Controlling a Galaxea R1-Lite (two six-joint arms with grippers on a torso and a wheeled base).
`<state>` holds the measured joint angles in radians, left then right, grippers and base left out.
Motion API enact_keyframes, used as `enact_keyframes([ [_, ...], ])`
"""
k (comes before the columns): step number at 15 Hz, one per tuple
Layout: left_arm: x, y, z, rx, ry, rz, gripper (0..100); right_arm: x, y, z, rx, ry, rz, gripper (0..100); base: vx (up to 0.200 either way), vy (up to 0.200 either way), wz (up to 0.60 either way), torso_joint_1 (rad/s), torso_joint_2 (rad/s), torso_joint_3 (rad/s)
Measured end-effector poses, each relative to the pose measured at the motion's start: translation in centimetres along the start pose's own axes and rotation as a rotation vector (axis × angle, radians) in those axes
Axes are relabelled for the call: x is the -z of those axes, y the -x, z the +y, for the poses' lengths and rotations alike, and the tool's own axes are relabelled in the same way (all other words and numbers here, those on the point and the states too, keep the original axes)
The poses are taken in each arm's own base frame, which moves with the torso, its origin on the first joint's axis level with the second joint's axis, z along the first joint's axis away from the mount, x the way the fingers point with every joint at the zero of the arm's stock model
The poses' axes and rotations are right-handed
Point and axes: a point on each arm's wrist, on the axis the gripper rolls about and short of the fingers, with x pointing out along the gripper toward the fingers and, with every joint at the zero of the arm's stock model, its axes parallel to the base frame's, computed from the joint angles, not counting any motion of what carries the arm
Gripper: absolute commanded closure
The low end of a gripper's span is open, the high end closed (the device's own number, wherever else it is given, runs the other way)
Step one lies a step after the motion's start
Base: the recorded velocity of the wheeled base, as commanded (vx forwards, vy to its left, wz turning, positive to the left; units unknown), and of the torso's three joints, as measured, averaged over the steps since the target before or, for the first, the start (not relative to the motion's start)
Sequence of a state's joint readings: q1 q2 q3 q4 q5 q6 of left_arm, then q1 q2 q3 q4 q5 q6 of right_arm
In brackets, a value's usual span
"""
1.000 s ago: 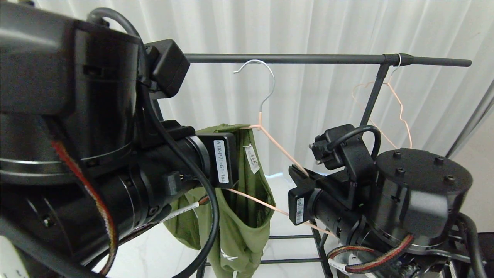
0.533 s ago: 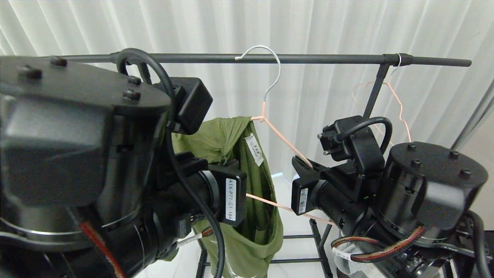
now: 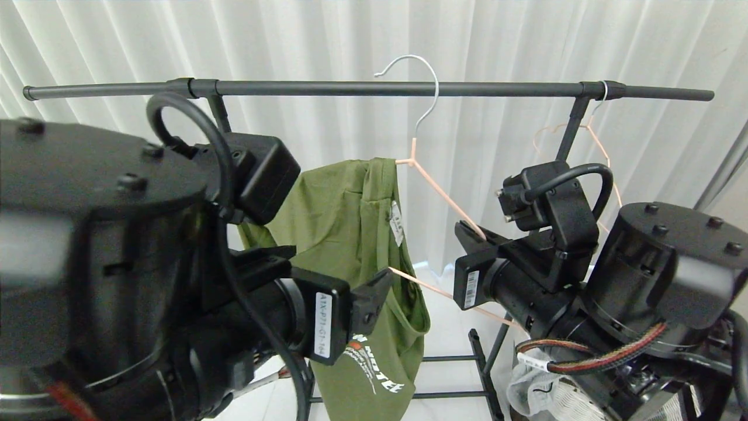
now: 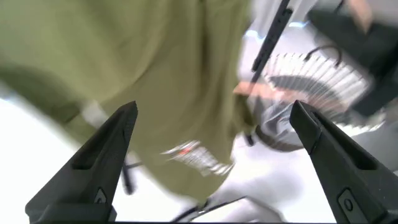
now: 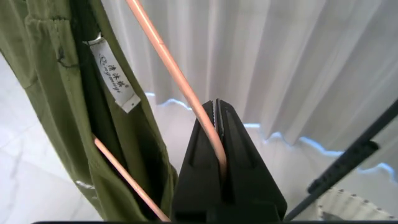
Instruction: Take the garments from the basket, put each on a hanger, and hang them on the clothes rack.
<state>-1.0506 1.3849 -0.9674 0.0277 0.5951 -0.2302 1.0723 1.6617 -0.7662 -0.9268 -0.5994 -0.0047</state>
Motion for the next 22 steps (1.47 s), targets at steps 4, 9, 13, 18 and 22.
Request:
enact_keyframes([
  [4, 0.4, 2.9, 3.2, 0.131, -0.171, -0.035, 0, 1.0, 1.4, -2.2, -0.034, 0.075, 0.012, 100, 0.0, 0.0, 0.0, 0.0, 0.0, 0.0],
  [9, 0.0, 3.8, 7.2, 0.405, -0.427, -0.136, 0, 2.5, 5.2, -3.7, -0.112, 0.168, 0.048, 100, 0.0, 0.0, 0.0, 0.0, 0.0, 0.0],
  [13, 0.2, 2.0, 7.1, 0.53, -0.489, -0.13, 0, 2.5, 7.0, -3.0, -0.187, 0.217, 0.033, 100, 0.0, 0.0, 0.0, 0.0, 0.0, 0.0],
  [18, 1.6, -0.8, 6.4, 0.614, -0.484, -0.069, 0, 2.1, 8.0, -2.3, -0.236, 0.254, -0.015, 100, 0.0, 0.0, 0.0, 0.0, 0.0, 0.0],
  [22, 2.3, -1.7, 6.2, 0.621, -0.478, -0.026, 0, 2.0, 8.3, -2.1, -0.253, 0.27, -0.028, 100, 0.0, 0.0, 0.0, 0.0, 0.0, 0.0],
])
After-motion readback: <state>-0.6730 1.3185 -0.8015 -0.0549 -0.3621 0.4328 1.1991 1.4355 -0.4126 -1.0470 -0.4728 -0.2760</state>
